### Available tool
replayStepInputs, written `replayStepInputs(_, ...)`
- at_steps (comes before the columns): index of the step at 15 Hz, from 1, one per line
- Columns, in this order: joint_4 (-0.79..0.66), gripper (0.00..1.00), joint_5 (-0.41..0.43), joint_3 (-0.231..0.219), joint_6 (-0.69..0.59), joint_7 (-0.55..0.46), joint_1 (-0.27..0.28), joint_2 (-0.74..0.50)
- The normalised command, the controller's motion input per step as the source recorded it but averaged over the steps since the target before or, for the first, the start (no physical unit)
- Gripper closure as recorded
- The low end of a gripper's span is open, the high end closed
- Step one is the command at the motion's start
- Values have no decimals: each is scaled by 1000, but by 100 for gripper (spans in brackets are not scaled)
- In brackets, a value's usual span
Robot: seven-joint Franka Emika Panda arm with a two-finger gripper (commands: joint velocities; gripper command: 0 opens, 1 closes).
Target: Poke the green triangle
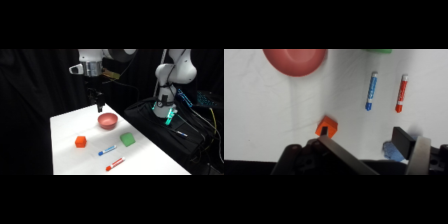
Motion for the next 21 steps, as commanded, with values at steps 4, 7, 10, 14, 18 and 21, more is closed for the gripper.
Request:
replayStepInputs(4,-116,0,24,21,54,68,-13,-97)
replayStepInputs(7,-405,0,-9,21,164,231,6,-351)
replayStepInputs(10,-511,0,44,29,217,206,11,-445)
replayStepInputs(14,-470,0,42,43,212,174,18,-383)
replayStepInputs(18,-382,25,46,65,222,130,35,-273)
replayStepInputs(21,-362,51,87,53,304,42,44,-195)
